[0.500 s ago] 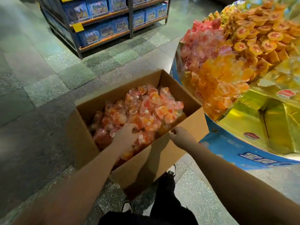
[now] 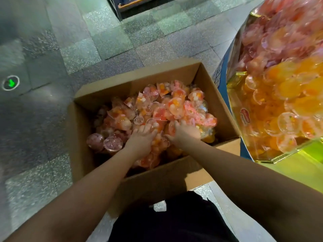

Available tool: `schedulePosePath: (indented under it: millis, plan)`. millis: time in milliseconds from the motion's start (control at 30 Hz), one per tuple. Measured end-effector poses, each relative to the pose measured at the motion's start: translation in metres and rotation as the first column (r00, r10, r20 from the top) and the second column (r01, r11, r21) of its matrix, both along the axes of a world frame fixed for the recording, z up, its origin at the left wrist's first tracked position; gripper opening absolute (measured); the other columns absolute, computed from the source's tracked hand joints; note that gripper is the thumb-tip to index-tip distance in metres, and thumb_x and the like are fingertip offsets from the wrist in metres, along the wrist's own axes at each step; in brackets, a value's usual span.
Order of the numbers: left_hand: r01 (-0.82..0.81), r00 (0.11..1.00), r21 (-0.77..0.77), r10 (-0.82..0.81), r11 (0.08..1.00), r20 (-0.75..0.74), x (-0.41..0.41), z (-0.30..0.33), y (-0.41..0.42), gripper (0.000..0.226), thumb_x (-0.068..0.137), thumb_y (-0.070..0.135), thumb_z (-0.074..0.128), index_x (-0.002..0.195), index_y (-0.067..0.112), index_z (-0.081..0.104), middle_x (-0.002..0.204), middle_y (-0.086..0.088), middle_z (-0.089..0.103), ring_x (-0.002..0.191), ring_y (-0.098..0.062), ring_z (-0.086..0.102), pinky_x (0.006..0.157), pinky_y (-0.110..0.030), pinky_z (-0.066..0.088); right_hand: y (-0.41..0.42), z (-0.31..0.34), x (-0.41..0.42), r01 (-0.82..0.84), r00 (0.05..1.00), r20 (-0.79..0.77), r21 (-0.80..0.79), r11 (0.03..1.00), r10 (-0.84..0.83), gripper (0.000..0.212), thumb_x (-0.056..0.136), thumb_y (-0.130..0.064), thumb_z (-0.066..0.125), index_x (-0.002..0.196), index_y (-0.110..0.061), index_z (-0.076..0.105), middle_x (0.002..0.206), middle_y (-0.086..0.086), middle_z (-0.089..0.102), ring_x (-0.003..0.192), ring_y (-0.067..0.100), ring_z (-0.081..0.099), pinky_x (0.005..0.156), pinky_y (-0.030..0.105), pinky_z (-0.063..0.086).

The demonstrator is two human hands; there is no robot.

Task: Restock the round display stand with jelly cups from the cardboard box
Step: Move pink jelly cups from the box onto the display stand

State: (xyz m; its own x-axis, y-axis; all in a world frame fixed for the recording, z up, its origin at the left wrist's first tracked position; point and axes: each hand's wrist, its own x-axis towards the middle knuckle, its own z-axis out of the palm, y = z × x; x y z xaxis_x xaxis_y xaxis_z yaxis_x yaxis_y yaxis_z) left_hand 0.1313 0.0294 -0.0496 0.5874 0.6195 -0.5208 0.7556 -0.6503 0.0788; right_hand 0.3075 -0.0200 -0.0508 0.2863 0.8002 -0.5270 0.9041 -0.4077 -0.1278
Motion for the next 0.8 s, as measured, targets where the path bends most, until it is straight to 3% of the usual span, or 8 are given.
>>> schedulePosePath:
  millis: [100, 200, 400, 567, 633, 700, 767, 800]
  plan:
    - [0.029, 0.995, -0.034, -0.032, 0.999, -0.094, -0.005, -0.006, -0.002, 0.073, 0.098, 0.019, 0.04, 0.155, 0.029, -0.004, 0.163, -0.008, -0.009, 0.15, -0.033, -0.003, 0.12, -0.049, 0.005, -0.007, -0.015, 0.002, 0.011, 0.999, -0.041, 0.044, 0.999, -0.009, 0.081, 0.085, -0.066, 0.057, 0.15, -0.03, 0.026, 0.15, 0.004, 0.037, 0.117, 0.027, 0.057, 0.083, 0.042, 0.057]
    - [0.097, 0.987, 0.028, -0.092, 0.995, -0.13, -0.009, -0.009, -0.008, 0.077, 0.099, 0.016, 0.04, 0.154, 0.027, -0.013, 0.163, -0.01, -0.008, 0.149, -0.034, 0.0, 0.119, -0.048, 0.014, -0.012, -0.021, 0.005, 0.006, 0.999, -0.036, 0.08, 0.997, -0.003, 0.075, 0.09, -0.051, 0.062, 0.15, -0.033, 0.023, 0.149, 0.002, 0.039, 0.11, 0.028, 0.061, 0.079, 0.043, 0.059]
    - [0.192, 0.973, 0.128, -0.173, 0.973, -0.15, -0.006, -0.015, -0.016, 0.077, 0.099, 0.016, 0.043, 0.155, 0.017, -0.009, 0.163, -0.011, -0.001, 0.147, -0.034, 0.01, 0.115, -0.046, 0.024, -0.013, -0.005, 0.008, 0.052, 0.998, -0.022, -0.03, 0.998, -0.052, 0.079, 0.092, -0.051, 0.06, 0.153, -0.032, 0.014, 0.152, 0.001, 0.03, 0.129, 0.026, 0.049, 0.089, 0.038, 0.054]
    - [0.257, 0.966, 0.235, -0.25, 0.937, -0.058, -0.006, -0.005, -0.015, 0.071, 0.096, 0.011, 0.05, 0.155, 0.016, 0.01, 0.156, -0.018, 0.025, 0.139, -0.033, 0.03, 0.111, -0.044, 0.031, -0.032, 0.01, 0.005, 0.345, 0.922, -0.19, 0.0, 0.939, -0.339, 0.09, 0.087, -0.065, 0.054, 0.156, -0.029, 0.01, 0.162, 0.002, 0.021, 0.131, 0.028, 0.049, 0.093, 0.039, 0.054]
    - [0.234, 0.972, 0.203, -0.237, 0.951, -0.012, -0.003, 0.002, -0.013, 0.064, 0.096, 0.016, 0.052, 0.152, 0.018, 0.022, 0.151, -0.016, 0.034, 0.136, -0.031, 0.034, 0.11, -0.043, 0.031, -0.042, 0.021, 0.007, 0.478, 0.832, -0.331, 0.021, 0.878, -0.445, 0.089, 0.086, -0.065, 0.054, 0.156, -0.03, 0.011, 0.16, 0.004, 0.025, 0.13, 0.029, 0.049, 0.097, 0.04, 0.051]
    - [0.11, 0.989, 0.143, -0.123, 0.984, 0.085, -0.003, 0.01, -0.014, 0.065, 0.093, 0.03, 0.059, 0.149, 0.024, 0.028, 0.147, -0.01, 0.04, 0.133, -0.028, 0.037, 0.11, -0.042, 0.032, -0.057, 0.033, 0.011, 0.649, 0.66, -0.511, 0.021, 0.76, -0.55, 0.084, 0.088, -0.06, 0.056, 0.155, -0.032, 0.013, 0.159, 0.005, 0.028, 0.13, 0.03, 0.048, 0.1, 0.041, 0.049]
    - [-0.193, 0.949, -0.115, 0.215, 0.974, 0.23, -0.003, 0.029, -0.02, 0.08, 0.087, 0.044, 0.067, 0.151, 0.03, 0.023, 0.148, -0.006, 0.038, 0.133, -0.028, 0.039, 0.108, -0.042, 0.037, -0.079, 0.048, 0.014, 0.811, 0.316, -0.74, -0.114, 0.574, -0.594, 0.079, 0.09, -0.053, 0.059, 0.154, -0.035, 0.016, 0.151, 0.006, 0.04, 0.118, 0.028, 0.057, 0.09, 0.041, 0.053]
    - [-0.351, 0.852, -0.342, 0.449, 0.872, 0.271, -0.002, 0.039, -0.023, 0.085, 0.084, 0.047, 0.07, 0.152, 0.032, 0.021, 0.149, -0.005, 0.036, 0.132, -0.029, 0.041, 0.104, -0.04, 0.04, -0.093, 0.056, 0.016, 0.837, 0.139, -0.819, -0.203, 0.507, -0.557, 0.076, 0.089, -0.052, 0.061, 0.151, -0.037, 0.021, 0.143, 0.005, 0.048, 0.111, 0.026, 0.06, 0.083, 0.038, 0.054]
